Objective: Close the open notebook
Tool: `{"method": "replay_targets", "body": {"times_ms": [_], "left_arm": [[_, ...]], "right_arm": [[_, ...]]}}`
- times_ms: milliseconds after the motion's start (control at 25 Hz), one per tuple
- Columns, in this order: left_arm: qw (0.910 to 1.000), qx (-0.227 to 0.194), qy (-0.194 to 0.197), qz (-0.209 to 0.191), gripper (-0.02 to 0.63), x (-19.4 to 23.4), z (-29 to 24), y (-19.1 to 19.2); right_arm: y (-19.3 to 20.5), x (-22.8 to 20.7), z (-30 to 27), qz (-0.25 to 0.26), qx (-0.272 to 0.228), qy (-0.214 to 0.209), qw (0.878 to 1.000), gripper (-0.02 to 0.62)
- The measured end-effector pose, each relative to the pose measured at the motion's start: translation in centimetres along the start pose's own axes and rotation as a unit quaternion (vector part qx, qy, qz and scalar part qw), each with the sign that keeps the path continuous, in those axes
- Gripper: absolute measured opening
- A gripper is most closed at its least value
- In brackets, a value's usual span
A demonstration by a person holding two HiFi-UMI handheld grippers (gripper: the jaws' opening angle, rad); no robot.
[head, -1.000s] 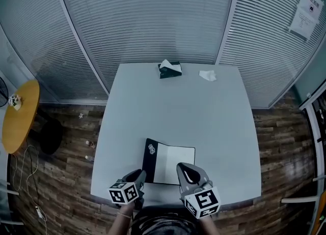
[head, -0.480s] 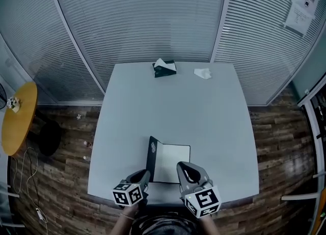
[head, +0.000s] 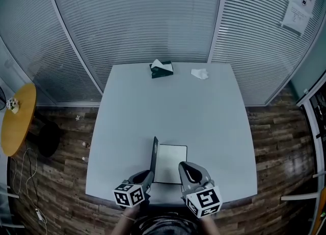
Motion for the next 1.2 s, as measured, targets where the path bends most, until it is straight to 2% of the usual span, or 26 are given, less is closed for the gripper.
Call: {"method": "replay_targets", "body": {"times_ms": [680, 1200], "left_arm": [[0.9979, 0.036, 0.045, -0.031, 0.06, -4.2, -3.2, 1.4], [0.9944, 0.07, 0.069, -0.037, 0.077, -6.4, -6.5, 3.7]], "right_arm": [[0.5, -1.3, 0.4, 0.0, 0.008, 0.004, 1.0, 0.0], [1.5, -2.4, 1.3, -0.005, 0.016, 0.015, 1.0, 0.0]]}}
Point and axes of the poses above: the fingertips, and each gripper's own axes: z backward along the fingers, x to its left, y out of its underside, the point moved 2 cm from there along z, backward along the fingers, and after that the axes turned 1 degree about z, right-handed, at the moved point
